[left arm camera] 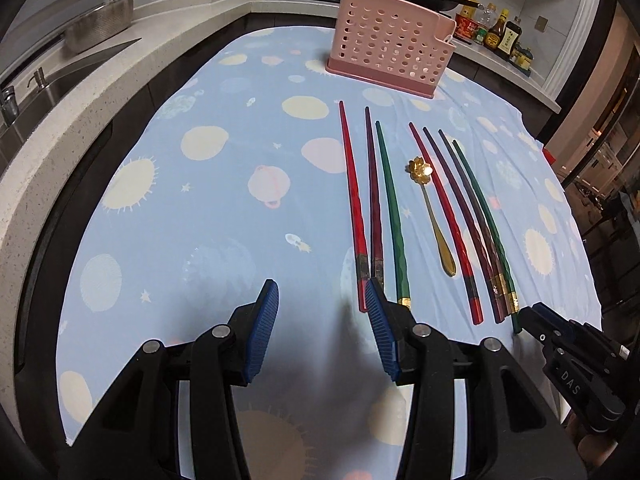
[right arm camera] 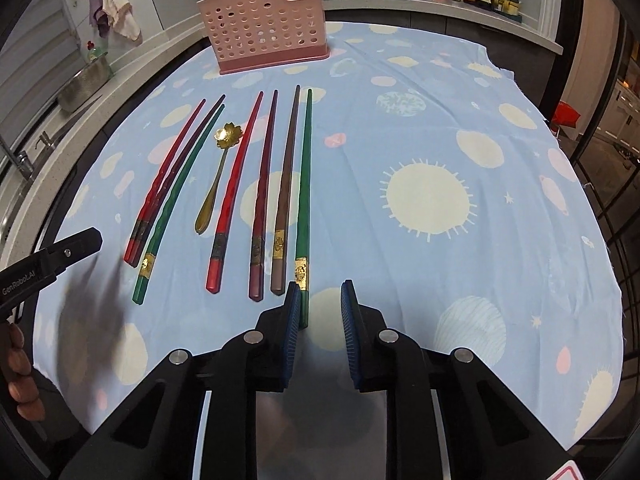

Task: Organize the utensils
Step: 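Move both open tools back down to the chopsticks on the cloth, then grasp a red chopstick with the left tool while the right tool grasps a green chopstick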

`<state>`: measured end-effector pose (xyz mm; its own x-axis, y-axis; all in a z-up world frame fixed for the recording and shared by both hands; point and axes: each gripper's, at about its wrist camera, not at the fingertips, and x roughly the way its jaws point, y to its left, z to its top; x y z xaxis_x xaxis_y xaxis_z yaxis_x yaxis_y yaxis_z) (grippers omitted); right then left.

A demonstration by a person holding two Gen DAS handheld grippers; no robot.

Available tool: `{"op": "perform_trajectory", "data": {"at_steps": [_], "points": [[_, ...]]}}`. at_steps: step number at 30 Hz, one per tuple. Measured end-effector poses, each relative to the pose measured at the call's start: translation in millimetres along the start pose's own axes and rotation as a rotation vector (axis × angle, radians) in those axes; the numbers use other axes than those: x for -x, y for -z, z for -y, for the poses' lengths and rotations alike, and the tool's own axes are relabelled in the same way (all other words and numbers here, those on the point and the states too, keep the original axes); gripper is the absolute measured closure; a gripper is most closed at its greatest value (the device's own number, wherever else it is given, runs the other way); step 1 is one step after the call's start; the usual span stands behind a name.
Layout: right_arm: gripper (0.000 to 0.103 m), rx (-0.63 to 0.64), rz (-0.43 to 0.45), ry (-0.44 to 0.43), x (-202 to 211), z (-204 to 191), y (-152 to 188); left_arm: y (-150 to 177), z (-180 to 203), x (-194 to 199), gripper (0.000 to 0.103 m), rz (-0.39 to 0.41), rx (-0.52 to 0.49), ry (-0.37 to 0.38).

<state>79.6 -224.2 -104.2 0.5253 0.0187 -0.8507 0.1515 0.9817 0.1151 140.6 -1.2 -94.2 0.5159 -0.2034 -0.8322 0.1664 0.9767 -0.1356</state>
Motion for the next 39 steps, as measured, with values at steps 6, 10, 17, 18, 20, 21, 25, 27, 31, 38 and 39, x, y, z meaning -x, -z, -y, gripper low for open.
{"op": "perform_trajectory", "data": {"at_steps": [6,10,17,18,20,21,25,27,31,38,39], "points": [[0.093,-0.018,0.0,-0.002,-2,3,-4,-2,4,-6,0.06,-0.01,0.0,0.016],[0.093,-0.028,-0.018,-0.017,-8,3,-3,-4,8,-12,0.06,-0.015,-0.01,0.019],[0.093,-0.036,-0.014,-0.035,-5,2,-5,-4,9,-21,0.06,-0.031,-0.007,0.015],[0.093,-0.034,-0.013,-0.04,-4,0,-5,-5,8,-21,0.06,-0.031,-0.007,0.015],[0.093,-0.029,-0.017,-0.05,-4,-2,-6,-5,8,-21,0.06,-0.032,-0.007,0.015],[0.093,-0.029,-0.017,-0.056,-3,-4,-6,-5,8,-22,0.06,-0.033,-0.006,0.016],[0.093,-0.001,-0.008,-0.061,2,-12,-7,-6,7,-23,0.06,-0.035,-0.003,0.017],[0.093,0.019,-0.015,-0.05,-1,-16,-5,-7,8,-25,0.06,-0.039,-0.006,0.018],[0.093,0.005,-0.021,-0.042,-3,-11,-3,-6,11,-25,0.06,-0.041,-0.013,0.024],[0.093,-0.022,-0.025,-0.036,-6,-1,-5,-6,13,-32,0.06,-0.054,-0.017,0.026],[0.093,-0.02,-0.028,-0.038,-7,-2,-6,-6,14,-32,0.06,-0.054,-0.019,0.026]]}}
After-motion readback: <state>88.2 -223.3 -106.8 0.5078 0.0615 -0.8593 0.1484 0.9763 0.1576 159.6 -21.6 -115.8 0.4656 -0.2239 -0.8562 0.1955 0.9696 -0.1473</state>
